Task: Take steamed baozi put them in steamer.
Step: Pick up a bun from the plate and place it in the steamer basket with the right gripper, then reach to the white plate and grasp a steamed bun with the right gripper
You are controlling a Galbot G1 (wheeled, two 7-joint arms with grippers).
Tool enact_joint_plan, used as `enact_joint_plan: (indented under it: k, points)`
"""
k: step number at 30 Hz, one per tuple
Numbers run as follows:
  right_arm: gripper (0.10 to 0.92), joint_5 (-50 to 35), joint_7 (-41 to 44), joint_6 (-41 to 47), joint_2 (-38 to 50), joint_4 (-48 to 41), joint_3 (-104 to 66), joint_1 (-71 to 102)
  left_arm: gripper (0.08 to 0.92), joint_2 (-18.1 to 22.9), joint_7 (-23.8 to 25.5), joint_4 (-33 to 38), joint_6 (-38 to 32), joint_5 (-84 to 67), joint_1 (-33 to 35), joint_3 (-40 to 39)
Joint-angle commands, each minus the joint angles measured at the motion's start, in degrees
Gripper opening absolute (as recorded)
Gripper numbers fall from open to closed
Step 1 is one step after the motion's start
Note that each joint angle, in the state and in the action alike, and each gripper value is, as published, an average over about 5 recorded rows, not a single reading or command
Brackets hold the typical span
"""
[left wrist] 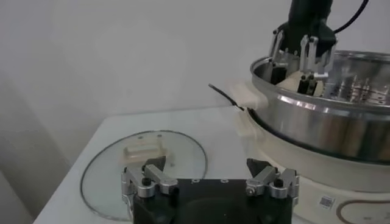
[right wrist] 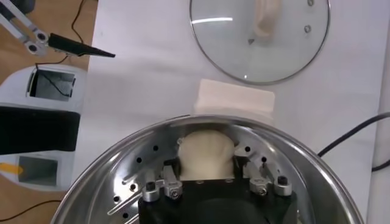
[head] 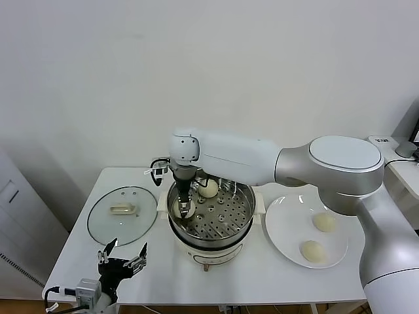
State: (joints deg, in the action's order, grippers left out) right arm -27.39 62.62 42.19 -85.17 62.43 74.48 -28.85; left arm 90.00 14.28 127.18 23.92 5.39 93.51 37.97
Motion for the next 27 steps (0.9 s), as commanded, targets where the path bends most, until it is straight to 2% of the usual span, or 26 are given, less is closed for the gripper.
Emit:
enact_joint_plan:
  k: [1,6,9,17,21,27]
  points:
    - [0.655,0.53,-0.43,2.63,1.5,2.55,0.07,-0.3,0.823,0.11,0.02,-0.11,0.01,0.08,0.0,-0.13]
    - [0.787,0.33,-0.71,2.64,5.79,6.15,-0.01,-2.07,0.823,0.48,0.02,0.06,0.05,0.31,0.04,-0.69]
    - [0.817,0.22,-0.41,2.58,10.29,9.59,-1.05,-3.96,0.823,0.63,0.02,0.26,0.09,0.45,0.29,-0.92]
    - [0.823,0.09,5.35,-2.1,32.27,22.53,-1.71,-15.92,0.823,1.01,0.41,0.63,0.79,-0.42,0.84,0.06]
    - [0.823,1.89,8.63,-6.98,43.46,25.91,0.39,-20.94,0.823,0.37,0.77,0.96,1.09,-1.92,1.16,0.65]
    - [0.823,10.99,13.77,-16.98,56.38,26.82,2.56,-20.31,0.823,-0.07,1.1,1.25,1.85,-2.07,1.27,1.44]
